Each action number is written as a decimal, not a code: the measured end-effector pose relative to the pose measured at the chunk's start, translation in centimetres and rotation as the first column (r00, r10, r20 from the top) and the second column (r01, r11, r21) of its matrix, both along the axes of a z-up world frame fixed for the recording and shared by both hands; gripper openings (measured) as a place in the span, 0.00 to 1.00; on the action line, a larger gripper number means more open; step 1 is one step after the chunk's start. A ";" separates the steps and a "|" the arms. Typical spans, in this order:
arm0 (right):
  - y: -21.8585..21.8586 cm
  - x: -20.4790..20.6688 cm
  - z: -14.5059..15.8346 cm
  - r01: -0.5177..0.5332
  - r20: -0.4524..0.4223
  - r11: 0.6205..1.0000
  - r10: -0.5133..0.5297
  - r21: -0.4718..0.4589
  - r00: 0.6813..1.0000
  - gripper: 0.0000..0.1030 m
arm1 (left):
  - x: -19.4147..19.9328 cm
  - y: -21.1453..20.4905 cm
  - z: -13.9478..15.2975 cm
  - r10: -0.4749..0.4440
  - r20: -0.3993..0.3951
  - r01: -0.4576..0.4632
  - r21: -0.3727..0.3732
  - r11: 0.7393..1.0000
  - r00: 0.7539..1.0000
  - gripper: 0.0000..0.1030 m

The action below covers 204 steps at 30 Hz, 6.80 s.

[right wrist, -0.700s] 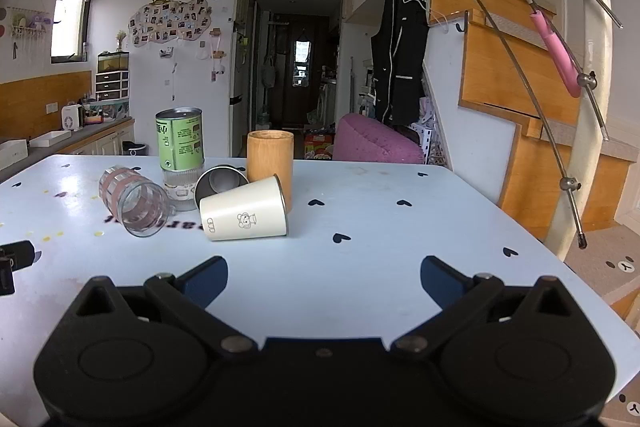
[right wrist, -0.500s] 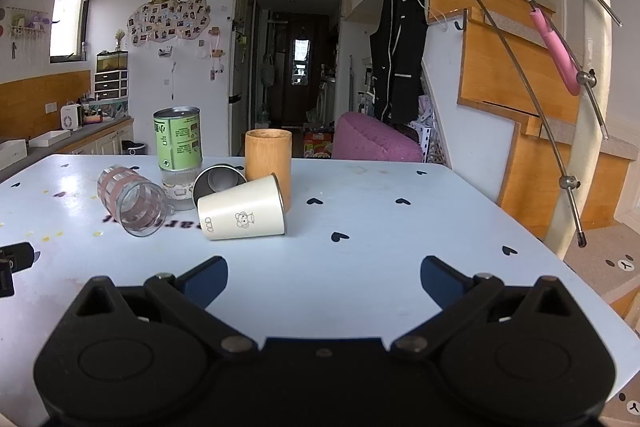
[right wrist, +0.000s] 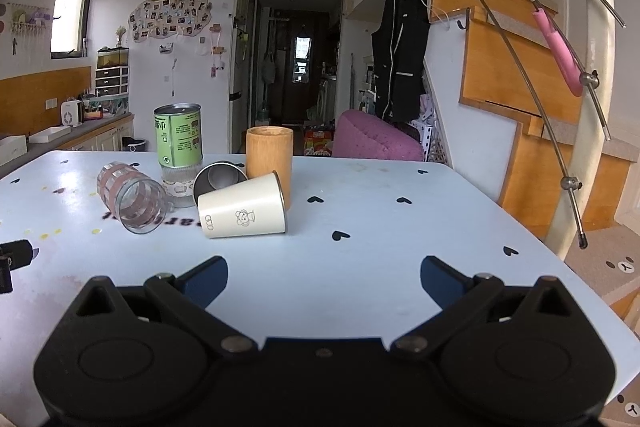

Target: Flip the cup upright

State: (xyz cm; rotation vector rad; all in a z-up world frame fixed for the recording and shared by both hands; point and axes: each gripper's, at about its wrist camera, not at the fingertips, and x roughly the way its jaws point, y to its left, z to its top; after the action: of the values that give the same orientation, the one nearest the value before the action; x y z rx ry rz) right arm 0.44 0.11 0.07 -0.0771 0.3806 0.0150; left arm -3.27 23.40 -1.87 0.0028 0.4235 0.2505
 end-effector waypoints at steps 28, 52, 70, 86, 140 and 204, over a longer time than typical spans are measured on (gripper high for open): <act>0.9 -0.7 0.8 -0.009 0.010 1.000 0.010 -0.015 1.000 1.00 | -0.7 0.4 0.3 -0.010 0.005 0.010 -0.011 1.000 1.000 1.00; 0.8 -1.4 0.9 0.004 -0.015 0.999 -0.004 -0.042 1.000 1.00 | -1.1 0.4 0.2 -0.025 0.001 0.025 -0.047 0.999 1.000 1.00; 0.0 9.0 -0.1 0.089 -0.182 0.948 -0.034 0.305 0.983 1.00 | -1.4 0.3 0.1 -0.026 -0.006 0.026 -0.046 0.999 1.000 1.00; 5.3 20.6 -4.7 0.332 -0.410 0.719 -0.071 0.610 0.909 0.91 | -1.8 2.8 0.0 -0.003 0.008 0.003 -0.061 0.998 1.000 1.00; 2.9 12.8 -4.6 0.008 -0.511 0.823 0.345 0.568 0.788 0.59 | -1.0 0.7 -0.1 -0.029 0.004 0.029 -0.099 0.995 1.000 1.00; 3.7 -0.9 -7.0 -0.491 -0.179 0.852 0.520 0.183 0.835 0.59 | 3.8 -7.1 -0.6 -0.529 -0.131 0.475 -0.299 0.828 0.839 0.76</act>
State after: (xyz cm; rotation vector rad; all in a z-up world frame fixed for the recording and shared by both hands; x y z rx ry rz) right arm -0.49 3.78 -6.93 -0.0456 0.5748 0.5823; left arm 0.53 16.25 -2.42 -0.1121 0.6467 -0.3384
